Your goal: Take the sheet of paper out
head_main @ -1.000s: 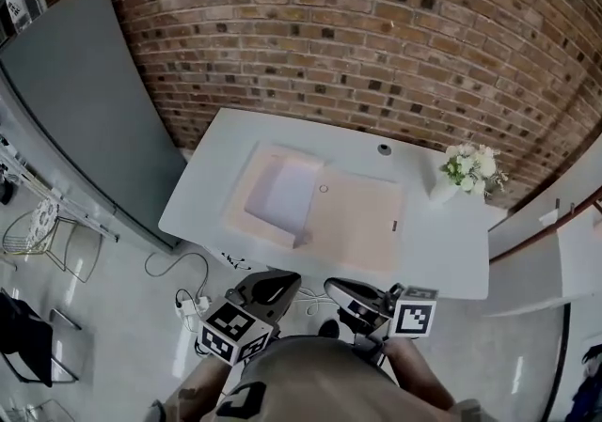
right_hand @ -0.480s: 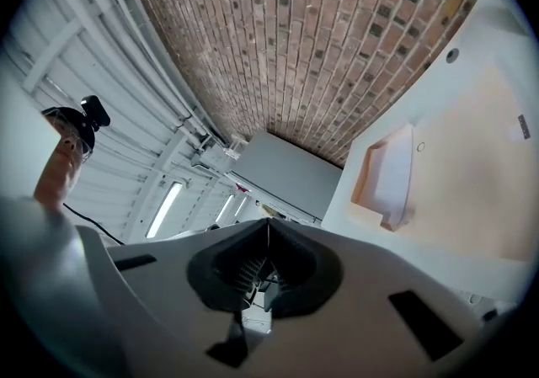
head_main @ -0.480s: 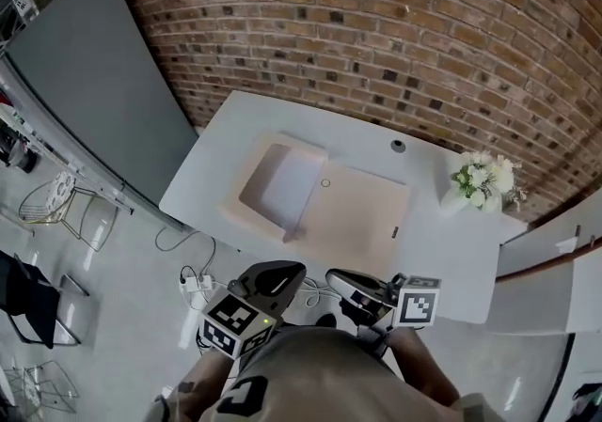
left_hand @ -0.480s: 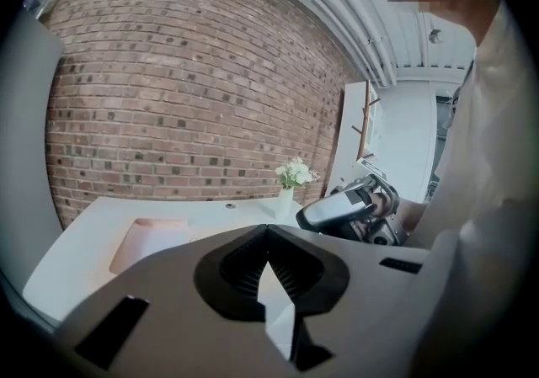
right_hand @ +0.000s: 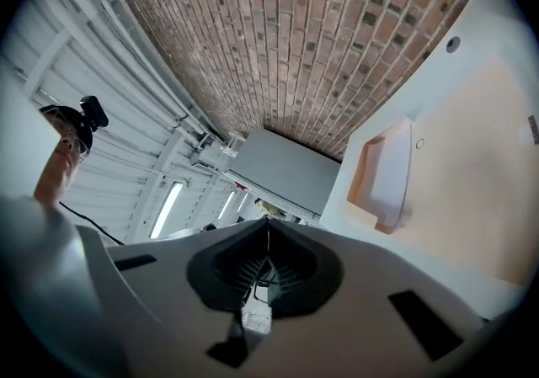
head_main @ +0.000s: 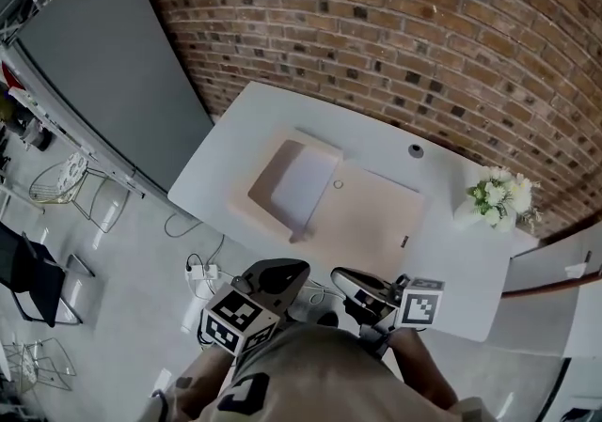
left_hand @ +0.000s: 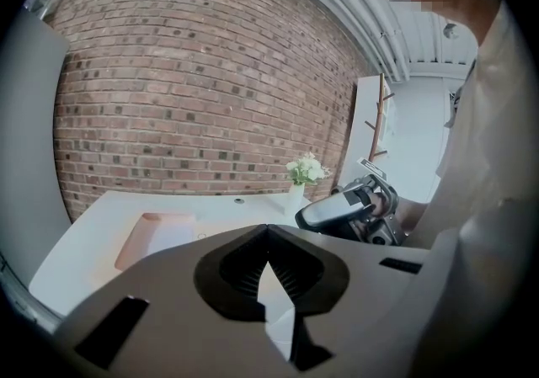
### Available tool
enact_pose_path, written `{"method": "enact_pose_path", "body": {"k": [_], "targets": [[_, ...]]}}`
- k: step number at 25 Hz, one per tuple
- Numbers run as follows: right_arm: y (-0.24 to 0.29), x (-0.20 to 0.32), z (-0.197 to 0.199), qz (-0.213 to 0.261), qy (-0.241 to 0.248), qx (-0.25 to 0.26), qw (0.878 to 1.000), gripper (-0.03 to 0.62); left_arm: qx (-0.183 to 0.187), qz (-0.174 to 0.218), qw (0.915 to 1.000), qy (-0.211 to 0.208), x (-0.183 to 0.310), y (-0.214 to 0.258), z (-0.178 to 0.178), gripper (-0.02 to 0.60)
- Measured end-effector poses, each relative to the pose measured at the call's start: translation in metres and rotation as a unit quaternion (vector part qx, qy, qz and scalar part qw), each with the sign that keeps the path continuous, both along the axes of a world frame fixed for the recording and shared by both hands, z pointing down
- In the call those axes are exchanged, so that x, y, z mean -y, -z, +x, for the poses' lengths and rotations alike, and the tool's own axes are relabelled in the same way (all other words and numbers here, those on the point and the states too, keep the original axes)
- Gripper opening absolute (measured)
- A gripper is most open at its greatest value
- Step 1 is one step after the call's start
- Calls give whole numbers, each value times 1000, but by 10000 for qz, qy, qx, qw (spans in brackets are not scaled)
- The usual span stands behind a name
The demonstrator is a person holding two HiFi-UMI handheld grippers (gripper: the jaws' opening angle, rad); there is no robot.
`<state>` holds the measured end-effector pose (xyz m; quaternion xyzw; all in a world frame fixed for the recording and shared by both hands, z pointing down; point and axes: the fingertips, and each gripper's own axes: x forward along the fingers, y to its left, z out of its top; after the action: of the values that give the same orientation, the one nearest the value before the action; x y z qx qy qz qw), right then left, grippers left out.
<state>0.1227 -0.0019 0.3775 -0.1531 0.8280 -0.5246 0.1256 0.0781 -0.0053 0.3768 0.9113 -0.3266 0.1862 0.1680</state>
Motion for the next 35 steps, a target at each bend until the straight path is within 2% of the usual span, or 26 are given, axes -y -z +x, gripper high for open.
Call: {"method": "enact_pose_path", "body": {"k": [6, 14, 21, 28, 29, 30, 31, 35], "targets": [[-6, 24, -9, -54, -121, -151, 9998, 25, -141, 5, 9999, -53, 26, -6, -16, 14], [-38, 66, -30, -525, -509, -402, 9965, 25, -369, -17, 9990, -268, 68, -7, -57, 14], [-69, 94, -48, -925, -1016, -754, 9877, 25, -662, -107, 9961, -576, 101, -12, -94, 14], [-94, 122, -54, -1189, -1619, -695, 9772, 30, -867, -178, 9915, -957, 128, -18, -122, 14], [-99, 127, -51, -1302, -1768, -632, 9736, 76, -887, -201, 9907, -1017, 130, -19, -126, 14], [-105, 132, -49, -1435, -1914, -504, 9697, 201, -899, -228, 9899, -1075, 131, -21, -129, 14], [-108, 138, -48, -1548, -2042, -349, 9660, 272, -904, -258, 9891, -1131, 132, -24, -132, 14], [-119, 156, -43, -1651, -2308, -64, 9589, 337, -906, -337, 9870, -1287, 136, -31, -136, 14]]}}
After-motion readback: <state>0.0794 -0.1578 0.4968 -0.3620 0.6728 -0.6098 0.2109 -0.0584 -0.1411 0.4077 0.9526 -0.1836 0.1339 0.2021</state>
